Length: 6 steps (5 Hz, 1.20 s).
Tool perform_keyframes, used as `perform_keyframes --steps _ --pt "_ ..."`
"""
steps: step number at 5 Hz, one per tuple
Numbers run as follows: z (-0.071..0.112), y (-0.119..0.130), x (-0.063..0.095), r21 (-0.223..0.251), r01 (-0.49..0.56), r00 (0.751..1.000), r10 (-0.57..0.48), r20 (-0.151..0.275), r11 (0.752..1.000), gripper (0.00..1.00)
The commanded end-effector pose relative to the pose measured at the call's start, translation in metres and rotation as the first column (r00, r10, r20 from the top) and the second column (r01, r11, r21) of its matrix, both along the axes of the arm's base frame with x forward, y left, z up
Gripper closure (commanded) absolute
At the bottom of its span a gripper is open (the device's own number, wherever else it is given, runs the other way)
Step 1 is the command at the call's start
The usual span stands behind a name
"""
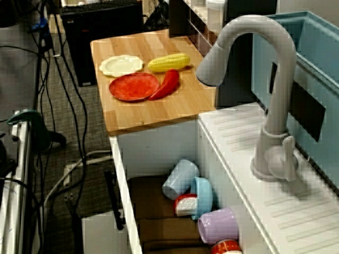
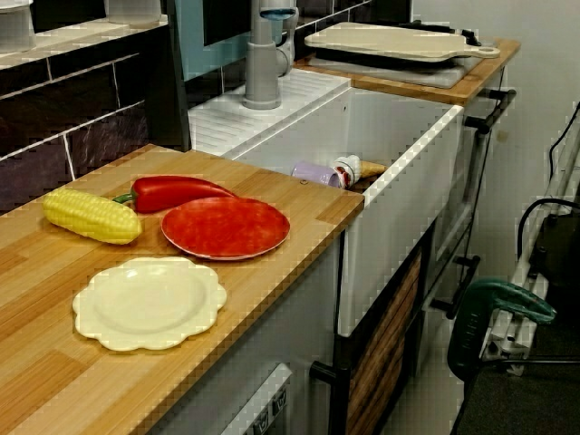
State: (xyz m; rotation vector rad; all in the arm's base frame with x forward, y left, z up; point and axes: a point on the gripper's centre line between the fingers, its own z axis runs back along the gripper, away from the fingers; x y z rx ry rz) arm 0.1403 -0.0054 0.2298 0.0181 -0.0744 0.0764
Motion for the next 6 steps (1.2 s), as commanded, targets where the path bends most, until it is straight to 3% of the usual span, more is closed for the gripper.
perform_keyframes --steps 1,2,3,4,5,6 --pt "-0.005 0.011 0.051 0.064 -0.2 0.98 0.199 0.023 0.978 0.0" --pt "-0.01 0.011 0.08 0.116 -0.293 0.956 0.286 0.069 0.949 0.0" --pt "-0.012 0.015 0.108 0.117 -0.389 0.919 0.376 0.115 0.914 0.0" --pt "-0.017 0.022 0.134 0.104 -0.475 0.874 0.453 0.177 0.874 0.0" --pt "-0.025 0.036 0.155 0.086 -0.508 0.85 0.482 0.212 0.857 0.0" --pt "-0.04 0.059 0.179 0.059 -0.535 0.82 0.501 0.277 0.843 0.0"
